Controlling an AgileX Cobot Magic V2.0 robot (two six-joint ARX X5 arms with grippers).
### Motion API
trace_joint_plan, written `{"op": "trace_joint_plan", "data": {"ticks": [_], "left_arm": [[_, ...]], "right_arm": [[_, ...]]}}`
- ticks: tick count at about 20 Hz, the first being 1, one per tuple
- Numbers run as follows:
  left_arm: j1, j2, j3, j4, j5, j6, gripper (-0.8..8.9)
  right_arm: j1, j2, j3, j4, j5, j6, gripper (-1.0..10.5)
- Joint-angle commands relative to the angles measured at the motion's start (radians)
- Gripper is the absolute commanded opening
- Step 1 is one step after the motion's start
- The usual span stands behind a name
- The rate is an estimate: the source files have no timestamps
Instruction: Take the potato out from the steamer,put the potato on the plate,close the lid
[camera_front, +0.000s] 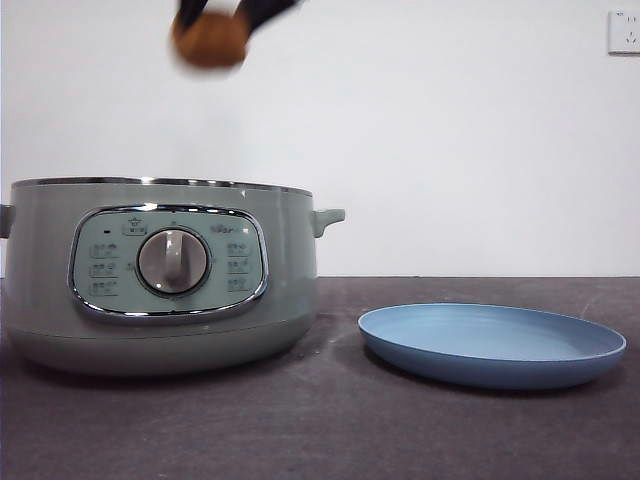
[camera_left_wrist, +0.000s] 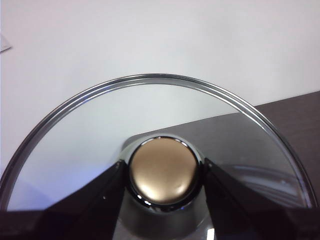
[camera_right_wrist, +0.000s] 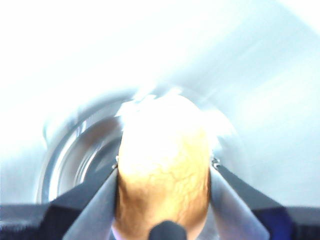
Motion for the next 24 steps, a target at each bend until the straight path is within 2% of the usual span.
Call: {"op": "trace_joint_plan", "data": {"ticks": [1,2,5,6,9,15,18,21,24], "left_arm": [[0.001,-0.010,0.007,-0.044,0.099,0.004,-0.09],[0.001,-0.010,0.007,-0.044,0.145,0.004,-0.09],[0.001,-0.010,0.007,-0.044,0.291,0.004,-0.09],[0.001,-0.010,0.007,-0.043,0.336,0.004,-0.09],[0.001,-0.008,0.007,-0.038,0.414,0.005,-0.09],[0.001,-0.005,0.007,-0.041,0.424,0.007,-0.09],[0.001,-0.005,0.007,-0.041,0.424,0.007,-0.09],[0.001,-0.005,0.007,-0.042,0.424,0.007,-0.09],[0.001,-0.001,0.007,-0.041,0.424,0.007,-0.09]], "right_arm": [[-0.053,-0.118,0.013,-0.049,0.008,0.005,-0.1],[-0.081,-0.159,0.013,-0.080,0.029,0.005,-0.1],[-0.176,-0.245,0.013,-0.190,0.163,0.037,-0.1],[-0.209,-0.258,0.012,-0.190,0.188,0.074,-0.1],[-0.303,-0.283,0.011,-0.193,0.187,0.124,-0.1],[-0.407,-0.285,-0.083,-0.195,0.186,0.185,-0.1],[-0.422,-0.285,-0.190,-0.195,0.153,0.187,-0.1],[-0.424,-0.285,-0.325,-0.195,0.028,0.184,-0.1],[-0.415,-0.285,-0.461,-0.195,-0.030,0.178,-0.1]]}}
